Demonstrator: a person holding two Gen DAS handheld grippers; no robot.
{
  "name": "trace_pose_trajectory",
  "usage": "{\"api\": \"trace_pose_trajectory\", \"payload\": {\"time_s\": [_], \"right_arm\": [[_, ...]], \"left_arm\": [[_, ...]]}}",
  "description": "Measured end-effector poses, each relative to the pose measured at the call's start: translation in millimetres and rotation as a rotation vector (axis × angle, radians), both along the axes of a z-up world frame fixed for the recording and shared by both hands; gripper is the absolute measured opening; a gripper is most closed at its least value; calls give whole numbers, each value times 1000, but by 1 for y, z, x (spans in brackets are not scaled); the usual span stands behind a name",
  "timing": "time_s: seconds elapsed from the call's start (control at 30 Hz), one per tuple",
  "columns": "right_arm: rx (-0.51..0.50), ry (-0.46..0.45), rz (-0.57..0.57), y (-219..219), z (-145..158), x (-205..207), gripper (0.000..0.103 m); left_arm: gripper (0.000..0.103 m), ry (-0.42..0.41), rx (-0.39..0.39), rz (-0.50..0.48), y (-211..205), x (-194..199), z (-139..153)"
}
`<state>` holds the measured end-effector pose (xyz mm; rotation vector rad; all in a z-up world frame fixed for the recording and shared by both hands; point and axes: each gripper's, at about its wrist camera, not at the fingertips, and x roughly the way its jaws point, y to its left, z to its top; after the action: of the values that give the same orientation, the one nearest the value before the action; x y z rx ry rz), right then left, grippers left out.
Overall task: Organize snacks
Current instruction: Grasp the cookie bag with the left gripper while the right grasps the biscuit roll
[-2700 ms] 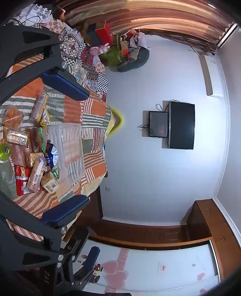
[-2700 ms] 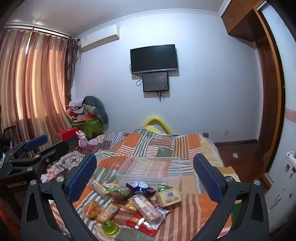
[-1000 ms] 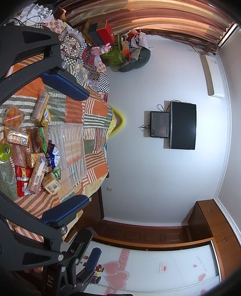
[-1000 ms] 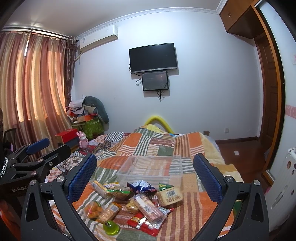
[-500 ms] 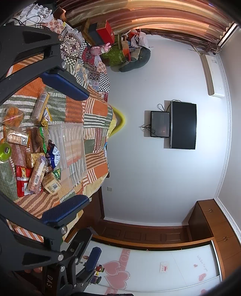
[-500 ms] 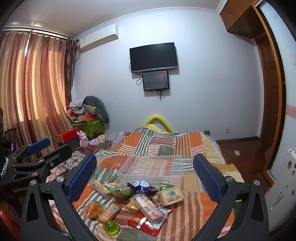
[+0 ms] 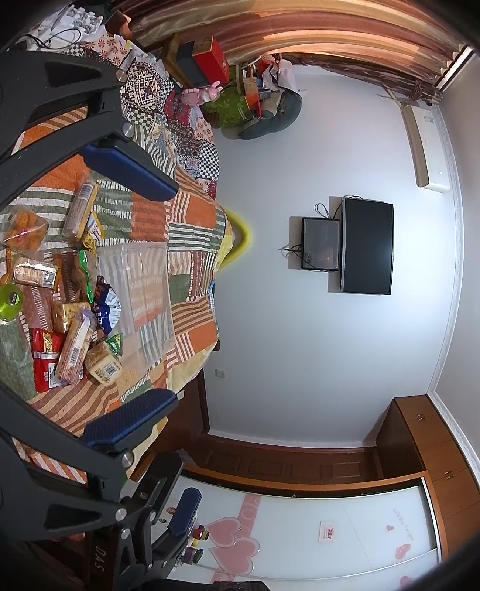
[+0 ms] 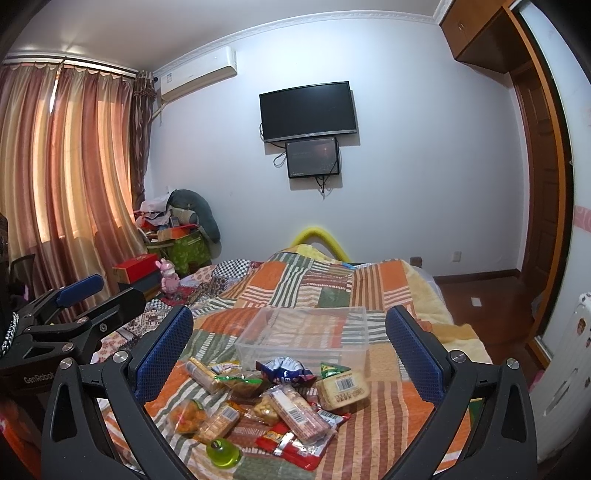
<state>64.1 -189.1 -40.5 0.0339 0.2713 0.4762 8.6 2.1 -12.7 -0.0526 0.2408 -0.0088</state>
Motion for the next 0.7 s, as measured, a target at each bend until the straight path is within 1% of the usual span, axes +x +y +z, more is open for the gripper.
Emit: {"api": "trace_pose_trajectory", "payload": {"time_s": [0.07, 0.13, 0.17, 0.2, 0.37, 0.43, 0.53, 0.6, 0.7], "right_arm": [[3, 4, 1, 0, -1, 1, 103], [4, 10, 7, -2, -1, 4, 102], [3, 12, 8, -1, -1, 4, 101], [1, 16, 11, -1, -2, 5, 99], [-17, 48, 29, 1, -7, 12, 89], [-21, 71, 36, 2, -11, 17, 82], [-25, 108, 45, -1, -18, 26, 76], [-33, 136, 49, -1, -22, 32, 73], [-45, 175, 57, -1, -31, 40, 68]], "left_arm": [[100, 2, 0, -2, 0, 0, 0], [96, 10, -1, -5, 1, 2, -1], [92, 14, 0, -6, 1, 3, -1], [88, 25, 0, -7, 3, 5, -2], [80, 69, -8, -12, 12, 16, -10], [77, 91, 10, 0, 18, 22, -16], [72, 125, 36, 9, 28, 31, -22], [68, 158, 42, 12, 39, 38, -28], [67, 213, 54, 18, 55, 51, -42]]}}
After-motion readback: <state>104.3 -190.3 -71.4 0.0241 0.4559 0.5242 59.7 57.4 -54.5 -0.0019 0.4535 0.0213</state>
